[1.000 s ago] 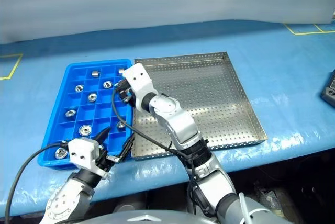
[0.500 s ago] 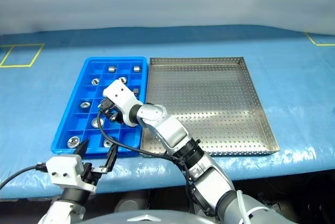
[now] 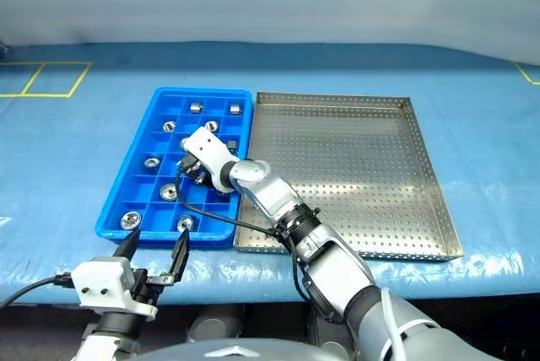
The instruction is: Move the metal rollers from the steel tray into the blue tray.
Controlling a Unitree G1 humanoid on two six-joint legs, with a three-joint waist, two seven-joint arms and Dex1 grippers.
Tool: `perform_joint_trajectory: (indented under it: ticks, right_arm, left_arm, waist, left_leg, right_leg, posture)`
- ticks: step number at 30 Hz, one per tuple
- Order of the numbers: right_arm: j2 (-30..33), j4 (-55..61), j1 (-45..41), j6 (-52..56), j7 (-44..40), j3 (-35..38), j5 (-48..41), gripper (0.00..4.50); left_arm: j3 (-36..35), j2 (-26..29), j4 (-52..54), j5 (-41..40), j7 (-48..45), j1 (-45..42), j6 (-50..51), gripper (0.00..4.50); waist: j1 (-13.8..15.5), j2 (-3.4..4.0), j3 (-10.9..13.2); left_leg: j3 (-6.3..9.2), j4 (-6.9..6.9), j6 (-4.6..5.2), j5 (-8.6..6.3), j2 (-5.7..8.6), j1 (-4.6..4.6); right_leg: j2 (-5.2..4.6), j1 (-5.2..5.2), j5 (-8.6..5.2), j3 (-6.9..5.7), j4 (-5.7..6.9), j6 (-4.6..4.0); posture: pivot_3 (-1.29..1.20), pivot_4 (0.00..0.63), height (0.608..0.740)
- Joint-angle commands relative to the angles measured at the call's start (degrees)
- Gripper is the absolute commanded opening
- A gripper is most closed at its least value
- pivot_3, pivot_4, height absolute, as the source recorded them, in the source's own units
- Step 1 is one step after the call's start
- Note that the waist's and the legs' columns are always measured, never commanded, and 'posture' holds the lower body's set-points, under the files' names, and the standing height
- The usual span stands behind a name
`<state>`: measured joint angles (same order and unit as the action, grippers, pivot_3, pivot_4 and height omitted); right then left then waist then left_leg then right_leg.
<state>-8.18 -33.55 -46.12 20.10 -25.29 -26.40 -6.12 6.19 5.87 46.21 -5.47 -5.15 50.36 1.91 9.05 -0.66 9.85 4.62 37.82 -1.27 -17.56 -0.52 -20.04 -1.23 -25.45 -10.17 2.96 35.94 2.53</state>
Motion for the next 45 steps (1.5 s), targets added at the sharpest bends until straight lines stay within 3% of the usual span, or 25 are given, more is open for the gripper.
perform_joint_trajectory:
  ticks: [1,9,10,16,24,32,45]
  right_arm:
    - [-9.32,-3.11,-3.29,0.16,-0.83,1.39,-0.92,1.71]
    - [-8.56,-2.15,-2.54,0.63,1.38,4.21,-2.71,4.33]
    - [-7.99,-0.96,-2.25,0.78,2.12,4.80,-3.00,4.46]
    - [-2.12,15.67,2.98,5.72,2.99,5.98,-5.01,4.46]
    - [11.38,40.41,14.22,14.77,2.19,10.57,-5.49,4.46]
    - [19.86,54.31,26.01,20.24,2.85,15.15,-6.97,4.46]
    - [25.45,59.97,38.52,20.99,2.59,19.79,-8.80,4.46]
  left_arm:
    - [0.27,0.46,2.01,-0.21,-0.56,-0.13,-1.20,4.50]
    - [-1.61,2.17,2.20,-1.57,-2.22,-0.93,0.02,4.50]
    - [-2.54,2.76,2.28,-1.94,-2.70,-1.55,0.53,4.50]
    - [-10.47,5.68,2.50,-6.55,-4.42,-7.24,3.50,4.50]
    - [-19.46,9.14,-3.24,-5.51,-0.42,-27.00,12.61,4.50]
    - [-16.29,10.25,-9.19,-4.48,-1.70,-38.66,17.47,4.50]
    - [-11.38,8.78,-13.70,-4.83,-4.21,-42.48,21.20,4.50]
  waist:
    - [0.02,0.01,-0.02]
    - [0.00,0.18,-0.17]
    - [-0.03,0.19,-0.17]
    - [-1.89,0.25,-0.10]
    - [-5.66,0.19,-0.16]
    - [-11.92,0.14,-0.19]
    - [-14.50,0.08,-0.19]
  left_leg:
    - [0.00,0.00,0.00,0.00,0.00,0.02]
    - [0.02,0.03,0.00,0.00,0.01,0.08]
    - [0.03,0.03,0.00,0.00,0.01,0.08]
    - [0.11,0.03,-0.02,0.01,0.00,-0.14]
    - [0.27,0.15,-0.18,0.10,0.13,-0.20]
    - [0.14,0.11,-0.16,0.09,0.07,-0.04]
    - [-0.20,0.25,-0.14,0.08,0.11,0.20]
  right_leg:
    - [0.00,0.02,0.00,0.00,0.01,0.00]
    - [-0.01,0.12,-0.01,-0.01,0.02,0.00]
    - [-0.01,0.11,-0.01,-0.01,0.02,0.00]
    - [0.01,-0.10,0.00,-0.09,0.01,0.00]
    - [-0.17,0.08,0.08,-0.21,-0.08,0.05]
    - [-0.13,0.14,0.38,-0.10,0.00,0.21]
    - [-0.01,0.33,0.29,0.39,0.00,0.44]
  posture:
    - [0.50,0.150,0.740]
    - [0.43,0.150,0.740]
    - [0.41,0.150,0.740]
    - [0.27,0.150,0.740]
    - [0.07,0.150,0.740]
    - [-0.05,0.150,0.740]
    - [-0.11,0.150,0.740]
